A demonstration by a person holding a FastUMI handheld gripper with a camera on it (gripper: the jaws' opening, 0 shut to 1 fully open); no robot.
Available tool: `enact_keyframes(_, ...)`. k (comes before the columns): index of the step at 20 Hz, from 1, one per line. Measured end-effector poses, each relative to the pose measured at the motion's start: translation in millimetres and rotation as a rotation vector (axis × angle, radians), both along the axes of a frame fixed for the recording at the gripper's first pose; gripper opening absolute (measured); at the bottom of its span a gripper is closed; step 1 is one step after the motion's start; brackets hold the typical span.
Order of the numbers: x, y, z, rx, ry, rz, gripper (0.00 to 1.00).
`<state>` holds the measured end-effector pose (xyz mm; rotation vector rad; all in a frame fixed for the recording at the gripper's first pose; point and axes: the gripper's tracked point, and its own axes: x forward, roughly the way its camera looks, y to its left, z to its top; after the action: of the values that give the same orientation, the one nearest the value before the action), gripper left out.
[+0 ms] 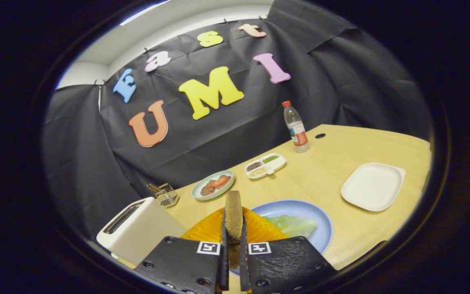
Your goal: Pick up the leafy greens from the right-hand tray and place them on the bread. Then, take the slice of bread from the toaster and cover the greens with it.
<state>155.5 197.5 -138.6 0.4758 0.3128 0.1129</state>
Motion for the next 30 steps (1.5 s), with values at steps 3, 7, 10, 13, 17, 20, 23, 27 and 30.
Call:
enact_keyframes(3, 2, -17, -17, 0.022, 0.033, -0.018, 0.15)
enact_keyframes(7, 2, -35, -33, 0.038, 0.064, -0.033, 0.21)
enact_keyframes(10, 3, -42, -42, 0.041, 0.088, -0.032, 0.32)
enact_keyframes(13, 2, -48, -53, 0.018, 0.11, -0.024, 0.43)
enact_keyframes(17, -3, -62, -57, 0.007, 0.119, -0.032, 0.6)
enact_keyframes(20, -10, -76, -45, -0.013, 0.088, -0.049, 0.69)
enact_keyframes(23, -20, -91, -15, -0.081, 0.004, -0.065, 0.74)
enact_keyframes(27, -40, -112, 49, -0.232, -0.152, -0.066, 0.9)
enact_keyframes(30, -61, -129, 86, -0.328, -0.218, -0.078, 0.96)
